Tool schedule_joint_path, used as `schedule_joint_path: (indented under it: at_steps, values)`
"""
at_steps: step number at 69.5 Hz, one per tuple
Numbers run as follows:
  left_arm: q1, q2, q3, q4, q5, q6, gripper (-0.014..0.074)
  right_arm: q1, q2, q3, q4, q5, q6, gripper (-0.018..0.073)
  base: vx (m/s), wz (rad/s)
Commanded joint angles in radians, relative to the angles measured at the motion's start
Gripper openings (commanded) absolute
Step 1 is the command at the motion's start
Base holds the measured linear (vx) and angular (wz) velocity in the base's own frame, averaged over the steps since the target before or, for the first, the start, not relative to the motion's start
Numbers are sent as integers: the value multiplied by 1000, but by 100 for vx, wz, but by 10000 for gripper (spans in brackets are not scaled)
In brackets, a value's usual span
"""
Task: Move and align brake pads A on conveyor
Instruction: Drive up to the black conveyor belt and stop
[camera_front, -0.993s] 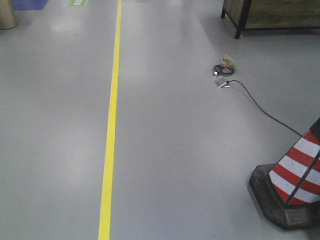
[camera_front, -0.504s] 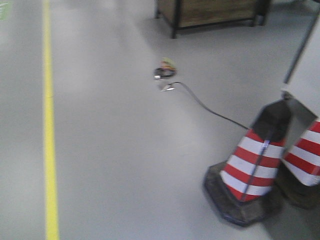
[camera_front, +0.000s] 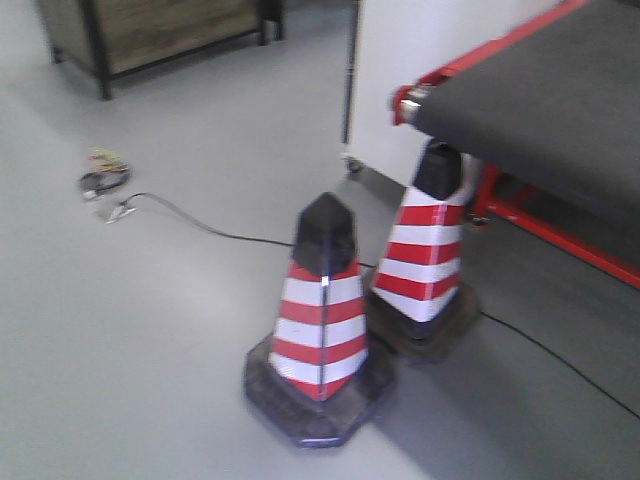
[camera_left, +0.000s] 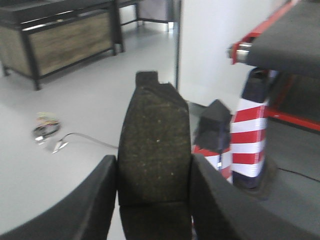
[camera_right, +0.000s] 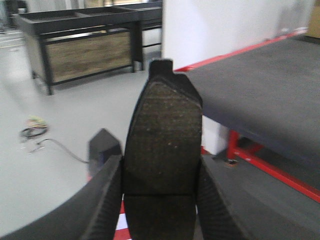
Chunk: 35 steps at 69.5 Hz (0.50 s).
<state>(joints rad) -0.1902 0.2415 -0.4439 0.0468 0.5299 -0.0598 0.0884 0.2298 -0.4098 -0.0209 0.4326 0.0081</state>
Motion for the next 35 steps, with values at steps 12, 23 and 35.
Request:
schedule_joint_path:
  at_steps: [12,23,35]
  values:
    - [-3,11,-29,-4,-93,-2,-6,-5,12,-33,-5,-98,0,-10,18,-78]
    - [-3,11,-29,-4,-93,-2,-6,-5,12,-33,-5,-98,0,-10,16,-81]
    - [-3,11,-29,-4,-93,-2,-6,-5,12,-33,-5,-98,0,-10,15,-86]
